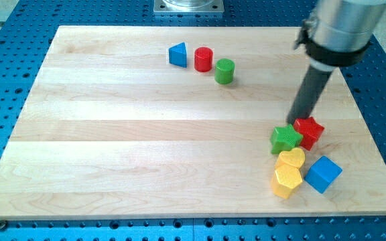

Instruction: Place the triangle top of the green star

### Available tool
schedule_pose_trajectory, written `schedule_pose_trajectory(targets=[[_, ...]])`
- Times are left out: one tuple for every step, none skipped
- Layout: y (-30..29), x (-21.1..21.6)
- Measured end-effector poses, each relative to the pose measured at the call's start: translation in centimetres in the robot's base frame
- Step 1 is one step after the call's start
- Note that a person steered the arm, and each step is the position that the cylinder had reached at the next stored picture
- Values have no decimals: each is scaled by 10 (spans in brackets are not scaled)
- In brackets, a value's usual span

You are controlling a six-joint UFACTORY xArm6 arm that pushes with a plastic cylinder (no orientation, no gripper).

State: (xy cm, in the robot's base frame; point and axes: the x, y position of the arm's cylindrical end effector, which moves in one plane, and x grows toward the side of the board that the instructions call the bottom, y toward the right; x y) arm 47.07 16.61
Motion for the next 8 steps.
schedule_pose_trajectory(targets=[[-4, -58], [-11, -133], [-37, -193], [-120, -209], [-201, -202], [-218, -169], [-196, -113], [-197, -59]])
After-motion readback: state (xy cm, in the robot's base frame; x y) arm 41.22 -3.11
